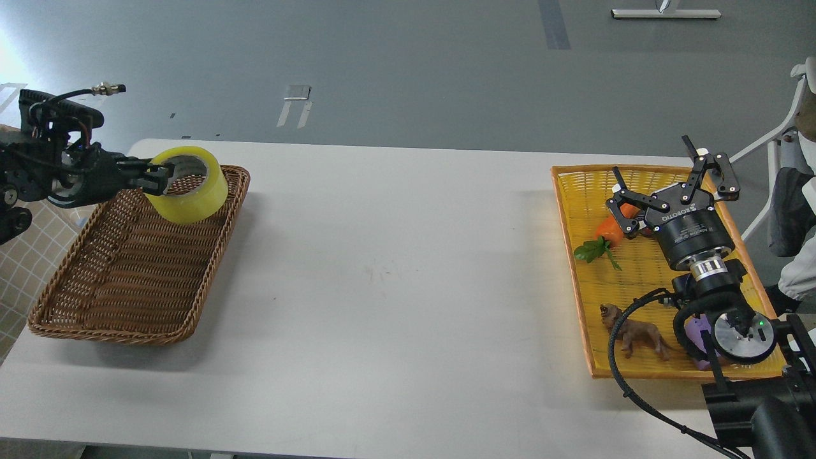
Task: Place and transfer tape with both arms
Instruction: 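Carry the tape roll with the left gripper into the wicker basket, then lower the tape into the basket and open the left gripper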
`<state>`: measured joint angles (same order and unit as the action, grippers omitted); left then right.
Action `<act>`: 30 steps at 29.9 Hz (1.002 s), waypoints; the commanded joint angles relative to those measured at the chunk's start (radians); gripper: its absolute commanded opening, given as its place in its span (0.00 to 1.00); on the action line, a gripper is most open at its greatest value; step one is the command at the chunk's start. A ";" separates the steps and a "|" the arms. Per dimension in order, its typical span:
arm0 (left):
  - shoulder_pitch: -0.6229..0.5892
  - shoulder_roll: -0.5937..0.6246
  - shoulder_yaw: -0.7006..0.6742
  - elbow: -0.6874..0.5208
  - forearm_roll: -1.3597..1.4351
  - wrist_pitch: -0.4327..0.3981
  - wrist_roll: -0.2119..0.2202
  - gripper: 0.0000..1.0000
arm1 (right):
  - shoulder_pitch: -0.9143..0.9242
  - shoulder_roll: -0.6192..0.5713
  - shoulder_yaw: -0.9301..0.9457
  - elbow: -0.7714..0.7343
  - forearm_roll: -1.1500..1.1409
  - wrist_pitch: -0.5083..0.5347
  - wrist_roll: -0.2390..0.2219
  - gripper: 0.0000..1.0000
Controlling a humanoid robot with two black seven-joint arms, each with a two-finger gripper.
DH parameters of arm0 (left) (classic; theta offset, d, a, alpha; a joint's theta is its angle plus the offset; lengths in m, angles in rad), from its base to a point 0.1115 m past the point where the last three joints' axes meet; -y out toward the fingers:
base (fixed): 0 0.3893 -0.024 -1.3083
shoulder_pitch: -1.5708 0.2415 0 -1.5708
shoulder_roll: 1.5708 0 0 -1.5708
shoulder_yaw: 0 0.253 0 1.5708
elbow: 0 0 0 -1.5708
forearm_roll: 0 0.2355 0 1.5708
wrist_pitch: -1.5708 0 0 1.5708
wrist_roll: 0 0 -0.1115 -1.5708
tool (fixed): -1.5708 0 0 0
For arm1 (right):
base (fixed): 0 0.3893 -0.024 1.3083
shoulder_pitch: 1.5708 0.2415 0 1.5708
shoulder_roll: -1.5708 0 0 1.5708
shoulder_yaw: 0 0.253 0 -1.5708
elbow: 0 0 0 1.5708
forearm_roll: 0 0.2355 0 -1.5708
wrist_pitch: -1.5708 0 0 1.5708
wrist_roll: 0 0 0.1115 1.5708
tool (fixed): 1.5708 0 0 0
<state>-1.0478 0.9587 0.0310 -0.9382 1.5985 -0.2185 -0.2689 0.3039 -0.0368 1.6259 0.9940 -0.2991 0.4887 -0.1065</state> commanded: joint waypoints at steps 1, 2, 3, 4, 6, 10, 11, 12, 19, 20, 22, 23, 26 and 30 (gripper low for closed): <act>0.040 0.002 0.001 0.025 0.000 0.030 -0.012 0.00 | -0.002 -0.002 0.000 0.000 0.000 0.000 0.001 1.00; 0.057 0.002 0.000 0.042 0.000 0.037 -0.018 0.00 | -0.002 -0.002 0.000 0.000 0.000 0.000 0.001 1.00; 0.072 0.002 0.001 0.062 0.000 0.047 -0.026 0.00 | -0.002 -0.002 0.000 0.000 0.000 0.000 0.001 1.00; 0.078 0.002 0.000 0.071 0.000 0.050 -0.029 0.00 | -0.002 -0.002 0.000 0.000 0.000 0.000 0.001 1.00; 0.098 0.002 0.001 0.091 0.000 0.065 -0.035 0.00 | -0.002 -0.002 0.000 0.000 0.000 0.000 -0.001 1.00; 0.137 0.002 0.001 0.114 0.000 0.093 -0.047 0.00 | -0.002 0.000 0.000 0.000 0.000 0.000 -0.001 1.00; 0.143 0.002 0.001 0.127 0.000 0.097 -0.047 0.00 | -0.002 0.000 -0.001 0.000 0.000 0.000 -0.001 1.00; 0.147 0.000 0.001 0.134 -0.002 0.100 -0.049 0.00 | -0.002 0.000 -0.001 0.000 0.000 0.000 -0.001 1.00; 0.192 -0.015 0.000 0.200 -0.006 0.139 -0.072 0.00 | -0.005 0.000 -0.001 0.000 0.000 0.000 0.001 1.00; 0.193 -0.020 0.000 0.209 -0.008 0.140 -0.072 0.00 | -0.005 0.000 -0.001 0.000 0.000 0.000 0.001 1.00; 0.203 -0.020 0.000 0.217 -0.011 0.142 -0.073 0.00 | -0.005 0.000 -0.001 0.000 0.000 0.000 0.001 1.00; 0.212 -0.021 0.000 0.220 -0.014 0.143 -0.073 0.00 | -0.005 0.002 -0.001 0.000 0.000 0.000 -0.001 1.00; 0.215 -0.023 -0.002 0.222 -0.014 0.149 -0.072 0.00 | -0.005 0.002 0.000 0.002 0.000 0.000 -0.001 1.00; 0.218 -0.038 0.000 0.223 -0.014 0.151 -0.072 0.00 | -0.005 0.002 -0.001 0.000 0.000 0.000 -0.001 1.00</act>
<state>-0.8313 0.9276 0.0301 -0.7165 1.5845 -0.0687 -0.3417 0.2991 -0.0358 1.6247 0.9940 -0.2991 0.4887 -0.1062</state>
